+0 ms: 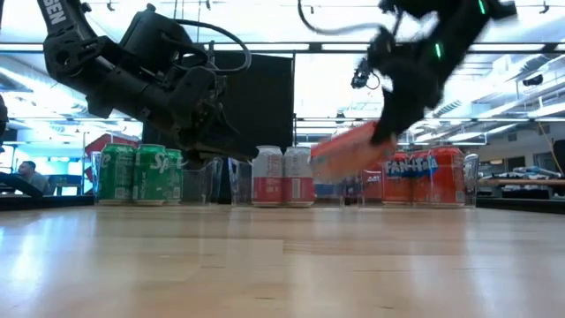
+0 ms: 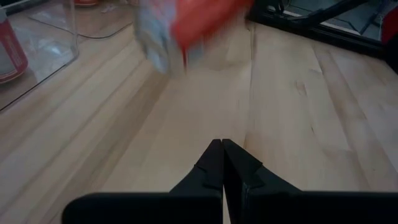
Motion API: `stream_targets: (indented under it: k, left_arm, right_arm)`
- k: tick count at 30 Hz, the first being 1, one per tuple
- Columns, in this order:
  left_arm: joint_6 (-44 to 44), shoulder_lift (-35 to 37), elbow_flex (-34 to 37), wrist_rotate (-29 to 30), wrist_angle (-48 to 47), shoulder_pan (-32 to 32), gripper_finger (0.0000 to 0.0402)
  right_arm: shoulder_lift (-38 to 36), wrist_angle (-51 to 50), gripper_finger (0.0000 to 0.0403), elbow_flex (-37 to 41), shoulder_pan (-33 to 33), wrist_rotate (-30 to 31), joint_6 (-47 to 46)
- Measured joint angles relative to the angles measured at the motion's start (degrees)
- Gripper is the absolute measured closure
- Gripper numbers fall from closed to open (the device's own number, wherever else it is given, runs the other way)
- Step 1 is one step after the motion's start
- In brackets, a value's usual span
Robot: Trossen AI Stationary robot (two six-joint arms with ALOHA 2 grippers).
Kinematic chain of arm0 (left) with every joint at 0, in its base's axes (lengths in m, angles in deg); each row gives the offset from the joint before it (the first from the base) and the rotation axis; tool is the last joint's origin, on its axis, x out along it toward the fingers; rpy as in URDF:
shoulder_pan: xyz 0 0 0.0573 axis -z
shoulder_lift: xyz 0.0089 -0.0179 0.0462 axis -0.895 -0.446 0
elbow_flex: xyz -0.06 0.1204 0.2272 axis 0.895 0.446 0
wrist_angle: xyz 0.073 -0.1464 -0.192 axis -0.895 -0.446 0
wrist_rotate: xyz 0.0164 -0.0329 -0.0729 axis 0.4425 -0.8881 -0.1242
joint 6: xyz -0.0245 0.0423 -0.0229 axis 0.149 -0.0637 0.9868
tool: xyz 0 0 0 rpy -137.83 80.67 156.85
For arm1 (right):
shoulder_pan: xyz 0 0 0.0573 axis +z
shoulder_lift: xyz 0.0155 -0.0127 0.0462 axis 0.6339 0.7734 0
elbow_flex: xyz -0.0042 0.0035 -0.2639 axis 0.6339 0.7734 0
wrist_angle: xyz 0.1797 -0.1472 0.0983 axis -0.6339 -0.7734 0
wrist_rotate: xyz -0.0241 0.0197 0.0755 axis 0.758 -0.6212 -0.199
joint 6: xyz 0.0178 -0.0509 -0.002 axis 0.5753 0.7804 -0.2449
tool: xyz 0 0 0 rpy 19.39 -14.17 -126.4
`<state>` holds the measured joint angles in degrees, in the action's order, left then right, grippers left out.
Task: Sort soda cans
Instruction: Put the red soda can into the top right transparent bin
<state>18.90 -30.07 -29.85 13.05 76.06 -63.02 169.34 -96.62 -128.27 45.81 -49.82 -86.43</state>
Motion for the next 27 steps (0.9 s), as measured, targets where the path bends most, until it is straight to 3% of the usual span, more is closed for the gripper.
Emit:
stream_targets:
  k: [6,12,20,27]
  left_arm:
    - [-0.1,0.0,0.0,-0.3,-0.1,0.0,0.0401]
    - [-0.6,0.0,0.0,-1.0,-0.5,0.0,0.0401]
    - [-1.3,0.0,0.0,-1.8,-0.9,0.0,0.0401]
    - [-1.5,0.0,0.0,-1.8,-1.0,0.0,0.0401]
  right_arm:
    - [0.0,-32.3,0.013,-22.0,-5.5,-1.7,-1.4]
    - [1.7,-48.8,0.013,-35.3,-17.7,-5.1,-0.4]
    - [6.8,-55.2,0.013,-38.7,-32.3,-10.2,11.7]
    - [12.0,-58.5,0.013,-38.7,-39.0,-10.3,16.3]
